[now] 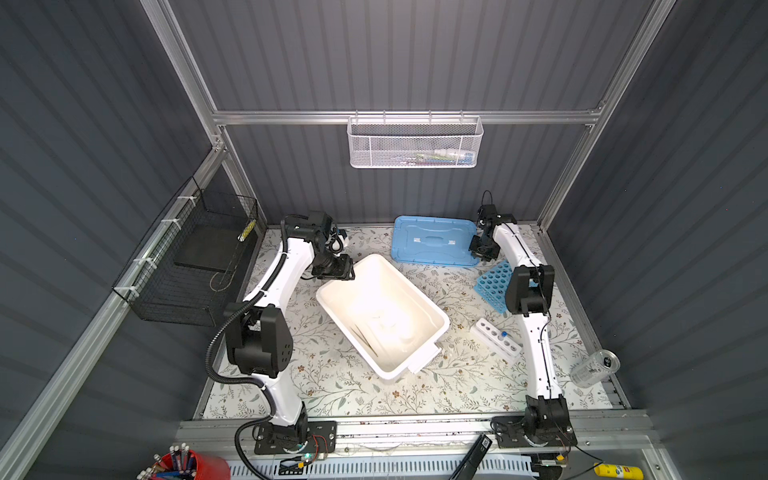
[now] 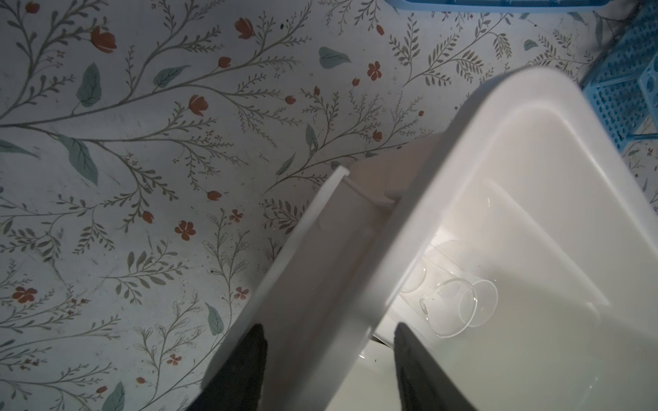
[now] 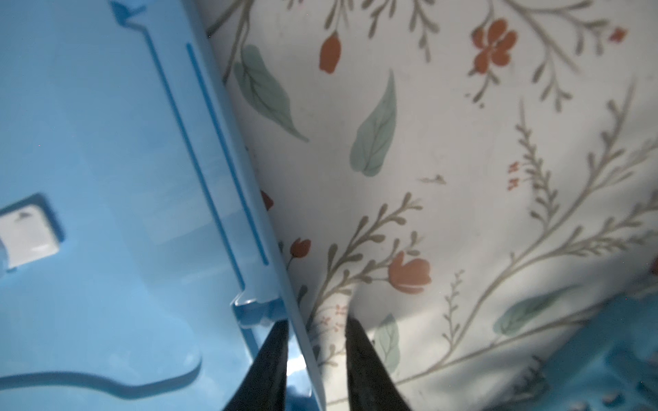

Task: Organize the chemistry lab equipment
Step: 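Grasp the lid edge with the right gripper while the left pulls the bin closer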

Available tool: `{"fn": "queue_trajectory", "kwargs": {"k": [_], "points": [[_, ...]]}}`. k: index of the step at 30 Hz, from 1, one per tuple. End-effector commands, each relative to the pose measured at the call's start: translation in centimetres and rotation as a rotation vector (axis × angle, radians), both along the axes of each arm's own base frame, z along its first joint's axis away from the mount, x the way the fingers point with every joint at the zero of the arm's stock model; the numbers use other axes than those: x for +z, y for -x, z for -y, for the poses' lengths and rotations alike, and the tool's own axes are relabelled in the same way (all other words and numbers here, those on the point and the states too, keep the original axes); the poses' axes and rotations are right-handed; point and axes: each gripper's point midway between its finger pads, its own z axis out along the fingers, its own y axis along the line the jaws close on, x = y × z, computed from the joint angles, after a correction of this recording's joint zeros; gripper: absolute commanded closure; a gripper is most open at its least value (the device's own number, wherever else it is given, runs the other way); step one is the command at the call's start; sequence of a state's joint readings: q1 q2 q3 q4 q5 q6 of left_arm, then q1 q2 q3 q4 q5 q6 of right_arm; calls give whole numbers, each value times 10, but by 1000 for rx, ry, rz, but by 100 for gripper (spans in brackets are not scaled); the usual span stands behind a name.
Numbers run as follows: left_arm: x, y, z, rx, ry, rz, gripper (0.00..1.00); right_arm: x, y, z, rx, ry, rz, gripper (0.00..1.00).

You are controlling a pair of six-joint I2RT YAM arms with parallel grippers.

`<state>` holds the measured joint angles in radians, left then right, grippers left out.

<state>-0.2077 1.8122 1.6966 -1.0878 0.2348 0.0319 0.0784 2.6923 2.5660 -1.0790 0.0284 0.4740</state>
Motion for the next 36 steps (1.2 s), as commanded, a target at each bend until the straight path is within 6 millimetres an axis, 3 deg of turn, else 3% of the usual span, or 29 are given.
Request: {"fn": "queue_trajectory", "kwargs": {"k": [1, 11, 16, 25, 36], "points": [[-22, 20, -8, 1, -54, -116, 43, -24, 8, -9, 10, -19, -56, 77], [-41, 43, -23, 63, -123, -209, 60, -14, 15, -17, 18, -44, -56, 99], [-48, 58, -34, 123, -166, -242, 68, 4, 18, -27, -11, -123, -32, 100], [-44, 74, -40, 149, -169, -229, 69, 45, 8, -46, -28, -242, 47, 100], [-27, 62, -32, 149, -127, -172, 69, 66, 8, -51, -26, -247, 85, 100]]}}
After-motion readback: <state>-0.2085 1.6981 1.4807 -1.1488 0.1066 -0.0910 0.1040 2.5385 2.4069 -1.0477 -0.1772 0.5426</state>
